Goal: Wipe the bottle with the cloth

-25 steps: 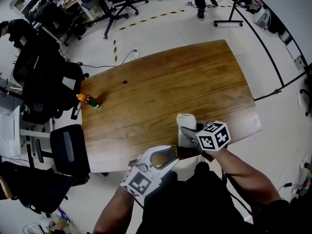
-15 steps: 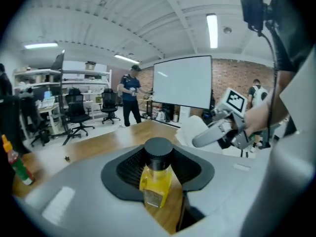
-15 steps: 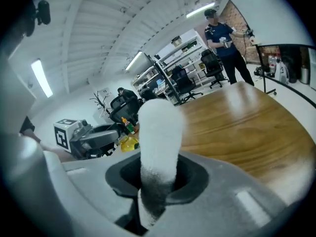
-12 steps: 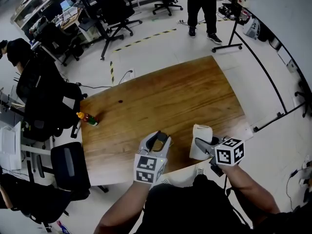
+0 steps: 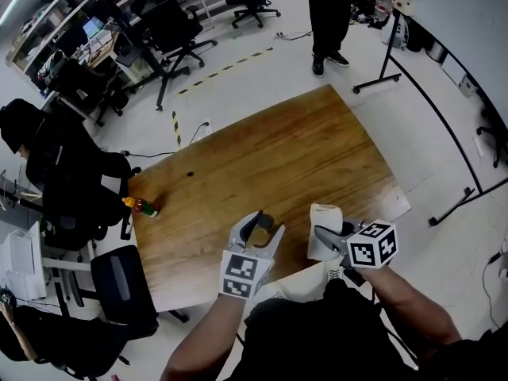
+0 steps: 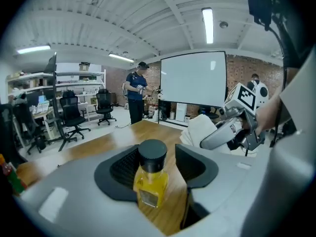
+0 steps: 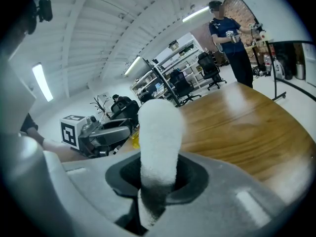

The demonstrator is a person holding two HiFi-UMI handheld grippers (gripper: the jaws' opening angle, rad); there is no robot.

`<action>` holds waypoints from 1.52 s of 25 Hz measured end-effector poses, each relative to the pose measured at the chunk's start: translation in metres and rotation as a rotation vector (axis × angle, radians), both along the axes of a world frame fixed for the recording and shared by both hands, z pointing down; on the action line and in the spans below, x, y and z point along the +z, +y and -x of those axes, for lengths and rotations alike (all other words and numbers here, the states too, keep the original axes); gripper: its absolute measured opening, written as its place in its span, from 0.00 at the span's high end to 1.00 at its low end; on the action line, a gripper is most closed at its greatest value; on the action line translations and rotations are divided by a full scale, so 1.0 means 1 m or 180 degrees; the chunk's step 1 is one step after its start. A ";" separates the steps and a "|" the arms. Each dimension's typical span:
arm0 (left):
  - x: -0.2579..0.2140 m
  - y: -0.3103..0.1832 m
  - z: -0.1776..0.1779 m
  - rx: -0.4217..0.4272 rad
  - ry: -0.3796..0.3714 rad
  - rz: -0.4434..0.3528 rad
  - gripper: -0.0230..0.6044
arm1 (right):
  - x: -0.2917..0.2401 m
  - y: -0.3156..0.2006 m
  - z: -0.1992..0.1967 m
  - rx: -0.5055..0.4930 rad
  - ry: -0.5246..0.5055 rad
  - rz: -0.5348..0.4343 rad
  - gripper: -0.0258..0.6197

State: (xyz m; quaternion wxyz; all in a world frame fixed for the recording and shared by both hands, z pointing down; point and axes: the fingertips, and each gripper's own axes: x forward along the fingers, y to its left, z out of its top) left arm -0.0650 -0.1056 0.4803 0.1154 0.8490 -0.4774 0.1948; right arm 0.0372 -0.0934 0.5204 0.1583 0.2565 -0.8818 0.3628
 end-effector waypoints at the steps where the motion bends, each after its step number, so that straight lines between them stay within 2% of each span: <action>1: -0.002 0.003 0.000 0.0089 0.0044 0.0017 0.54 | -0.001 0.001 -0.001 0.0008 0.0000 -0.0007 0.85; 4: -0.007 0.013 -0.001 0.0471 0.0142 0.0082 0.51 | -0.003 0.002 -0.003 0.0023 -0.0016 -0.0036 0.85; 7: -0.008 0.022 0.000 0.1070 0.0158 0.0120 0.49 | -0.006 0.004 -0.002 0.0002 -0.0053 -0.0082 0.85; 10: -0.008 0.023 0.005 0.1727 -0.0066 0.0093 0.50 | -0.010 0.009 0.002 -0.0036 -0.0087 -0.0127 0.85; 12: -0.011 0.019 0.005 0.2068 -0.0189 0.0082 0.50 | -0.013 0.013 0.003 -0.0040 -0.0104 -0.0143 0.85; 15: -0.010 0.007 0.006 0.2369 -0.0280 0.0154 0.51 | -0.014 0.018 0.000 -0.0024 -0.0086 -0.0153 0.85; 19: 0.009 0.012 0.011 0.2708 -0.0389 0.0442 0.52 | -0.014 0.022 -0.004 0.0051 -0.0049 -0.0152 0.85; 22: 0.020 0.017 0.013 0.2824 -0.0539 0.0438 0.58 | -0.013 0.022 -0.009 0.0142 -0.0032 -0.0149 0.85; 24: 0.014 0.016 0.008 0.2848 -0.0415 0.0385 0.65 | -0.013 0.019 -0.013 0.0197 -0.0025 -0.0139 0.85; 26: 0.008 0.016 -0.001 0.2934 -0.0321 0.0361 0.65 | -0.014 0.016 -0.016 0.0243 -0.0007 -0.0132 0.85; 31: 0.008 0.016 -0.014 0.3091 -0.0260 0.0289 0.67 | -0.009 0.018 -0.014 0.0331 0.0002 -0.0114 0.85; 35: 0.005 0.011 -0.015 0.2940 -0.0167 0.0233 0.68 | -0.009 0.025 -0.009 0.0342 -0.0018 -0.0093 0.85; 38: 0.002 0.007 -0.019 0.2541 -0.0087 0.0208 0.68 | -0.008 0.028 -0.009 0.0291 -0.0050 -0.0055 0.85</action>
